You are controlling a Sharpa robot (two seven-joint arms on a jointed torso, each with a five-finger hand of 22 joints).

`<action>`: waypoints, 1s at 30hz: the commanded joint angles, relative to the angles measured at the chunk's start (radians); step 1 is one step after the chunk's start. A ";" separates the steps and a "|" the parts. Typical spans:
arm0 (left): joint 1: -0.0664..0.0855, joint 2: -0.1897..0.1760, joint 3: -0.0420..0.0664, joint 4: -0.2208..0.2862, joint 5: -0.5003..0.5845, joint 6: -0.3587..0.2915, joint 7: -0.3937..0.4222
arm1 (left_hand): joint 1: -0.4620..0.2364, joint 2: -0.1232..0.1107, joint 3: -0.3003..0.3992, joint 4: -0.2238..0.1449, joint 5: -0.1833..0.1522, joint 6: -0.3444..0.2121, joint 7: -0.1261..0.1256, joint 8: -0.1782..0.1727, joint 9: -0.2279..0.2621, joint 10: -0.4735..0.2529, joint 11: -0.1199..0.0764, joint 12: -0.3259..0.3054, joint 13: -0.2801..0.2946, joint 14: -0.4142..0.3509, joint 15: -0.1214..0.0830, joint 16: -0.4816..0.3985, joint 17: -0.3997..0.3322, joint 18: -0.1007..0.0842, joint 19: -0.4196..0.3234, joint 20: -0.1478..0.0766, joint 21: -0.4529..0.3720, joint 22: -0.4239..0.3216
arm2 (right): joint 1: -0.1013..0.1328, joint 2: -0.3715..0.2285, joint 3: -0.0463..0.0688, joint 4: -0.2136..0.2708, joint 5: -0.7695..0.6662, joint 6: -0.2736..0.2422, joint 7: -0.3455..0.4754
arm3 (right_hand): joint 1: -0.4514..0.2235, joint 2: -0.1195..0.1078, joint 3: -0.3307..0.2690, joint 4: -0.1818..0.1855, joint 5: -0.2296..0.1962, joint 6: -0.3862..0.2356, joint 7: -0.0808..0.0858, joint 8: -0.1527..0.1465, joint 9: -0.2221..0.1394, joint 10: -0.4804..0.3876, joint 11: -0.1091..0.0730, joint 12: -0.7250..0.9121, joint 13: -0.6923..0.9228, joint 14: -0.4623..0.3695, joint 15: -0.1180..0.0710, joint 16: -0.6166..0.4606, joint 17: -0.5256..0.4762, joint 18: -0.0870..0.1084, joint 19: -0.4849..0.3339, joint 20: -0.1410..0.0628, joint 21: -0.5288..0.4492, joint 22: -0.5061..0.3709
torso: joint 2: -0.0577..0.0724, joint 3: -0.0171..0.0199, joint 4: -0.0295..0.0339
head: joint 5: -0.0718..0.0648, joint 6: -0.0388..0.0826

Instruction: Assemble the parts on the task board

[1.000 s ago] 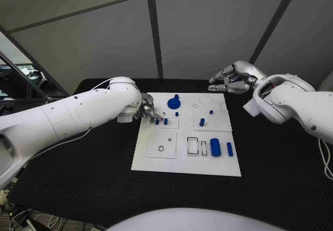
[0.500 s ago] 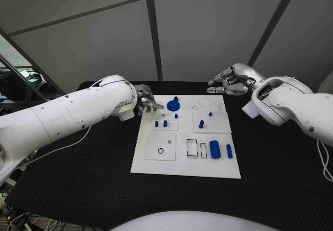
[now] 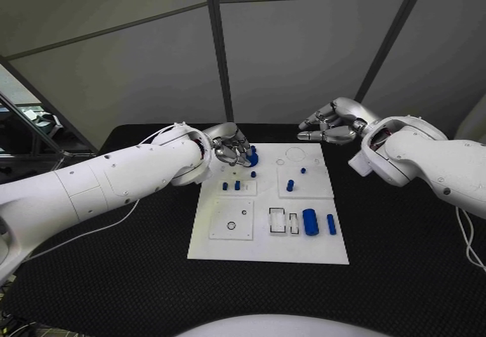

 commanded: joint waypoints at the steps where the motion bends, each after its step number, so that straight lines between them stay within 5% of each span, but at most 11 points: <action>1: -0.001 0.014 -0.008 -0.014 -0.163 -0.092 0.132 | -0.008 -0.024 0.007 -0.003 -0.011 0.001 -0.005 -0.002 -0.051 0.011 0.007 -0.025 -0.076 0.028 0.000 -0.016 -0.024 -0.015 0.020 0.000 -0.010 -0.006 | 0.002 0.002 0.000 0.001 0.001 0.000 0.013 | -0.006 -0.002 -0.002 0.004 0.007 -0.007 0.003 -0.005 0.001 -0.003 0.001 -0.005 -0.001 0.018 -0.003 -0.003 -0.001 0.010 -0.005 -0.002 -0.002 0.059 | 0.000 0.0005 -0.0006 | -0.004 0.004; 4: -0.002 0.034 -0.018 -0.034 -0.224 -0.081 0.138 | -0.015 -0.030 0.012 -0.011 -0.012 0.018 -0.001 0.000 -0.117 0.029 0.005 -0.025 -0.171 0.056 -0.001 -0.023 -0.044 -0.014 0.043 -0.002 -0.017 -0.011 | 0.002 0.003 0.000 0.001 0.001 0.000 0.013 | -0.006 -0.002 -0.002 0.004 0.007 -0.007 0.003 -0.005 0.001 -0.003 0.001 -0.005 -0.001 0.018 -0.003 -0.003 -0.001 0.010 -0.005 -0.002 -0.002 0.059 | -0.001 0.0009 0.0006 | -0.006 0.006; 9: -0.006 0.068 -0.030 -0.071 -0.295 -0.040 0.127 | -0.020 -0.030 0.012 -0.023 -0.012 0.050 0.008 0.003 -0.165 0.033 0.006 -0.023 -0.243 0.078 -0.003 -0.006 -0.044 -0.012 0.062 -0.007 -0.016 -0.008 | 0.002 0.006 0.000 0.001 0.001 0.000 0.014 | -0.006 -0.002 -0.002 0.004 0.007 -0.007 0.003 -0.005 0.001 -0.003 0.001 -0.005 -0.001 0.018 -0.003 -0.003 -0.001 0.010 -0.005 -0.002 -0.002 0.059 | 0.000 0.0000 -0.0006 | -0.007 0.007; 30: -0.015 0.124 -0.036 -0.136 -0.379 0.099 0.055 | -0.038 -0.013 0.007 -0.048 -0.013 0.081 0.014 0.003 -0.261 0.025 0.008 -0.020 -0.370 0.098 -0.005 0.107 -0.002 -0.013 0.094 -0.009 0.020 0.033 | 0.001 0.008 0.000 0.002 0.002 0.000 0.013 | -0.006 -0.002 -0.002 0.004 0.007 -0.007 0.003 -0.005 0.001 -0.003 0.001 -0.005 -0.001 0.018 -0.003 -0.003 -0.001 0.010 -0.005 -0.002 -0.002 0.059 | -0.001 0.0004 0.0008 | -0.014 0.007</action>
